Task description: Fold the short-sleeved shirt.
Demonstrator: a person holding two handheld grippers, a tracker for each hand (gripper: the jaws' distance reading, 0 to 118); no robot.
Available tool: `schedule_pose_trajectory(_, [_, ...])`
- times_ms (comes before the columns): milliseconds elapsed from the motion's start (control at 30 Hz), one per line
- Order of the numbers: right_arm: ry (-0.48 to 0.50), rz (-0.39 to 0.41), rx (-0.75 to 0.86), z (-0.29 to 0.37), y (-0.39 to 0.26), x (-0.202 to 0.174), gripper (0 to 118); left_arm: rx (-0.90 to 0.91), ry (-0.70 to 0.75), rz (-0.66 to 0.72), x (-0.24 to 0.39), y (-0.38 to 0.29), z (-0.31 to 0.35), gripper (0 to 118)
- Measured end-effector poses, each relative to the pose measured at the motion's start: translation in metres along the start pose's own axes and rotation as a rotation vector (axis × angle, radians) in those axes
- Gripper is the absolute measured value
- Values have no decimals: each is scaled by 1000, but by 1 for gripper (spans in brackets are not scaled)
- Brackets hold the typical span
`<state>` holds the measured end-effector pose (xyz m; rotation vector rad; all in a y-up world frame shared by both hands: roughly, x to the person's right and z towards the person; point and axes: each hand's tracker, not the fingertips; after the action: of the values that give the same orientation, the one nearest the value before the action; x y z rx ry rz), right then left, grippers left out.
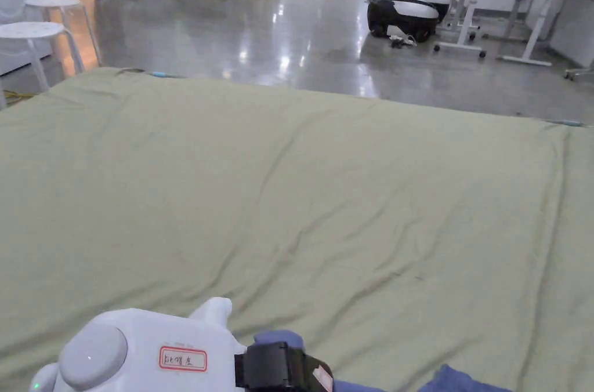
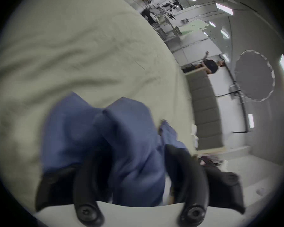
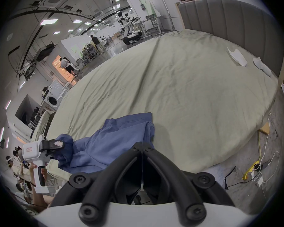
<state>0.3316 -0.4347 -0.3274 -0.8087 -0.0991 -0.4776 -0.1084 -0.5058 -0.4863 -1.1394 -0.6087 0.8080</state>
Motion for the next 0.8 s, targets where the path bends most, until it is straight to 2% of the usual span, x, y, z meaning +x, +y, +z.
schedule_pose_trajectory(67, [-12,-13,-1,-1,0,3,3,-44,-87,-10,7,-5,-6,85])
schedule_pose_trajectory(167, [-20,-30,-6,-2,1,5,3,-80,-142,-33,14,-7,-4,85])
schedule_pose_trajectory(200, [-19,-32,-7,-3,1,5,3,-82,-146,-27,14,-6,0,81])
schedule_pose_trajectory(233, [-13,-33,-9,-3,0,4,3,-66,-156,-24,12,-6,7,66])
schedule_pose_trajectory(300, [-1,-38,-16,-4,-1,4,3,1,-143,-59,11,-6,21,0])
schedule_pose_trajectory(367, [4,-44,-24,-6,-2,4,3,59,-53,-40,6,-3,26,0])
schedule_pose_trajectory(500, [8,-55,-37,-13,-4,15,3,-72,-104,32,-8,-8,-6,0])
schedule_pose_trajectory(600, [25,-63,-45,-14,-6,16,3,-169,-55,81,-18,-16,-50,0])
schedule_pose_trajectory(667, [30,-62,-47,-13,-7,16,3,-230,-67,99,-24,-28,-75,0])
schedule_pose_trajectory(733, [26,-57,-49,-11,-9,17,3,-202,-154,116,-27,-35,-85,0])
schedule_pose_trajectory(800, [19,-58,-52,-11,-7,18,3,-183,-150,120,-28,-32,-80,0])
